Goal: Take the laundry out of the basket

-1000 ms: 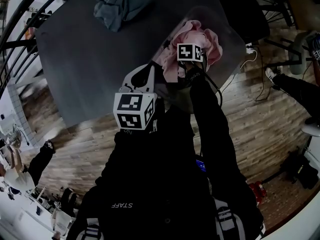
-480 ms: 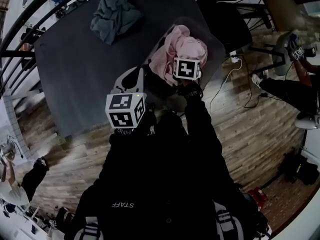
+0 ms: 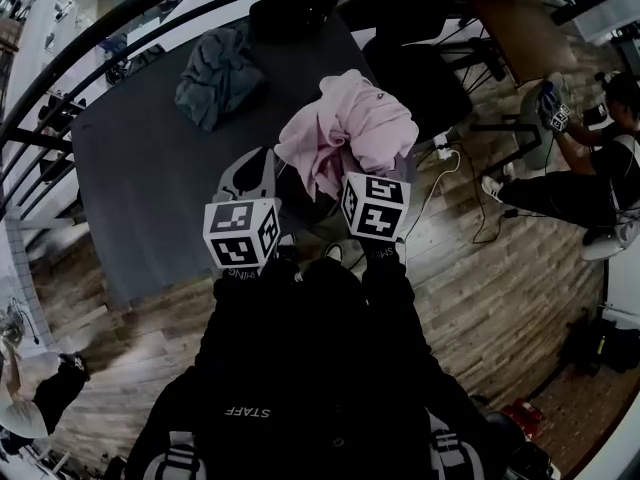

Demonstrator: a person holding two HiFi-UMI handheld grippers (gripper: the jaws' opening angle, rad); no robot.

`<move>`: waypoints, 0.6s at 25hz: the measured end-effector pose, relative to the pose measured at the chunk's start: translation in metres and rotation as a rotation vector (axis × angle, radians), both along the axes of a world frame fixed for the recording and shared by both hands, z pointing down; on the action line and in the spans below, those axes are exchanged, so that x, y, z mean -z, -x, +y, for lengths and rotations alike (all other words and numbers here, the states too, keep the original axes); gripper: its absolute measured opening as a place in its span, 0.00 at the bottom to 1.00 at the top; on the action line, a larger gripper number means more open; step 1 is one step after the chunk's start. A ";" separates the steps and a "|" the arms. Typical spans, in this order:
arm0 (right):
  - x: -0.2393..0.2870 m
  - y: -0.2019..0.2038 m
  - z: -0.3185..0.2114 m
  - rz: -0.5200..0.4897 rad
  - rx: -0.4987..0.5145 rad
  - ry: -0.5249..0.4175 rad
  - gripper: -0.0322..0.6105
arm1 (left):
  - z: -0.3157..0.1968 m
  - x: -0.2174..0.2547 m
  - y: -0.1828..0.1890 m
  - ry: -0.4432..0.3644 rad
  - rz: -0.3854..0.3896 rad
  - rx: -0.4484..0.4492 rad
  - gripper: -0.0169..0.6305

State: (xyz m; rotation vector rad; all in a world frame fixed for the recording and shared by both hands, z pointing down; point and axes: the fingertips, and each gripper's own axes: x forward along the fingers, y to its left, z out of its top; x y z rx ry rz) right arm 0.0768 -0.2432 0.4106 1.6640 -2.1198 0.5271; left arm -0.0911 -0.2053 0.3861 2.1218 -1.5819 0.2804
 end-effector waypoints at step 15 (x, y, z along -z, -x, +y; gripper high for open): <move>0.132 -0.037 0.015 -0.037 -0.026 -0.324 0.48 | -0.013 0.108 -0.030 -0.286 -0.028 0.023 0.03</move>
